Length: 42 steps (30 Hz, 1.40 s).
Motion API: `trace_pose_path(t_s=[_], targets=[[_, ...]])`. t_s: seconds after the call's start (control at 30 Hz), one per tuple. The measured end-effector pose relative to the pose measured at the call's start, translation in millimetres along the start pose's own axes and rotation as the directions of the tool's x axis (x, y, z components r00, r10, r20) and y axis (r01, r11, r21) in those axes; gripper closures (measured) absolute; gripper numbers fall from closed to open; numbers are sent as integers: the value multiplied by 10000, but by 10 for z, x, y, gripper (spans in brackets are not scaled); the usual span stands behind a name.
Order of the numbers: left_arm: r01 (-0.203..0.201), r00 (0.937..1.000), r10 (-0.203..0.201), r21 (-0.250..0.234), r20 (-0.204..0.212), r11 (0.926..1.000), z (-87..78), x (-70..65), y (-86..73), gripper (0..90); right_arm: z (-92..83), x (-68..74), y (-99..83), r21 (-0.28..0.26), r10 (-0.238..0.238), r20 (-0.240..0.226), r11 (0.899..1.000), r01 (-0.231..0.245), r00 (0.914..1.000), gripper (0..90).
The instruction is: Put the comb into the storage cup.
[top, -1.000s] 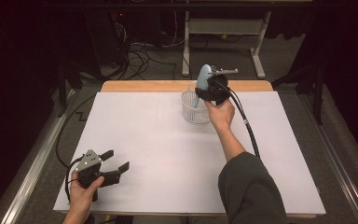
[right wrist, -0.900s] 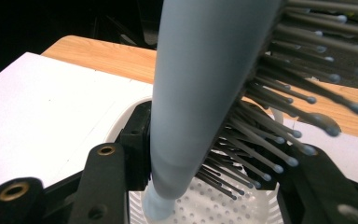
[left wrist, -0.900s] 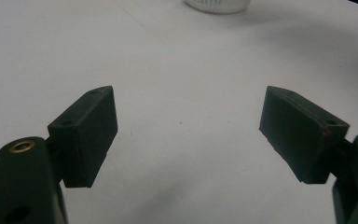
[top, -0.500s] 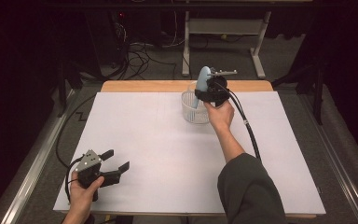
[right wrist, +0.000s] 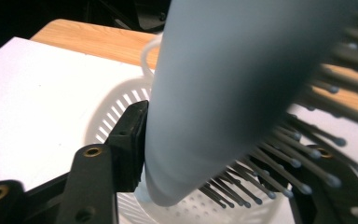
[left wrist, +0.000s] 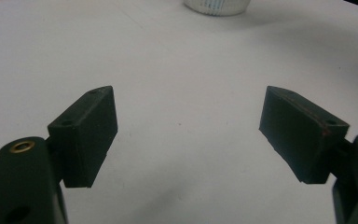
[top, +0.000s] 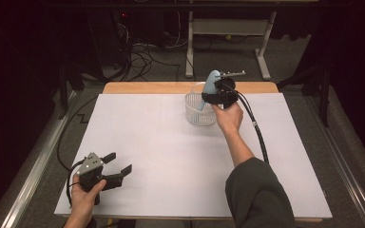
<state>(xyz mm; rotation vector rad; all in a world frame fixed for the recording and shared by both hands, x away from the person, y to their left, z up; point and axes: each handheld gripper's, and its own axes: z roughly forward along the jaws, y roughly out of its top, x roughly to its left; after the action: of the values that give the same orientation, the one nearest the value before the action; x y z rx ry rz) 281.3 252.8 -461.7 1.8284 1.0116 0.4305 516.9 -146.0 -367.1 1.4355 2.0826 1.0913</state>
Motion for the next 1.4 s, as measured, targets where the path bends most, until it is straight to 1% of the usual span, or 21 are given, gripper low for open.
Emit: trace_pose_path(t_s=[0.07,0.13,0.17,0.27,0.33,0.5,0.77,1.2,1.4], targets=[[-10,10000,10,16,-18,10000,1,2,0,201,-17,-36,-6,93,-46,152,9999,45,9999,418],[-6,10000,6,10,-21,10000,-1,1,0,201,-22,-44,-8,122,-19,154,9999,17,9999,415],[19,10000,-19,-11,-24,10000,1,0,0,201,-27,-58,-19,37,-38,143,10000,37,9999,411],[16,10000,-16,-2,-24,10000,1,1,-1,201,-35,-118,-62,7,130,155,9999,-131,9998,390],[19,10000,-19,0,-26,10000,2,1,-2,201,-40,-135,-67,-12,129,148,9999,-129,9998,386],[19,10000,-19,7,-33,10000,2,1,-2,201,-58,-188,-84,97,94,232,9999,-96,9997,355],[-11,10000,11,5,-64,10000,0,-2,-3,201,-103,-273,-120,288,274,303,9992,-283,9992,339],[34,10000,-34,7,-54,10000,1,0,-5,201,-119,-323,-173,318,479,79,9983,-481,9988,328],[25,10000,-25,26,-95,10000,6,1,-6,201,-125,-345,-230,179,381,-38,9991,-380,9993,315]])
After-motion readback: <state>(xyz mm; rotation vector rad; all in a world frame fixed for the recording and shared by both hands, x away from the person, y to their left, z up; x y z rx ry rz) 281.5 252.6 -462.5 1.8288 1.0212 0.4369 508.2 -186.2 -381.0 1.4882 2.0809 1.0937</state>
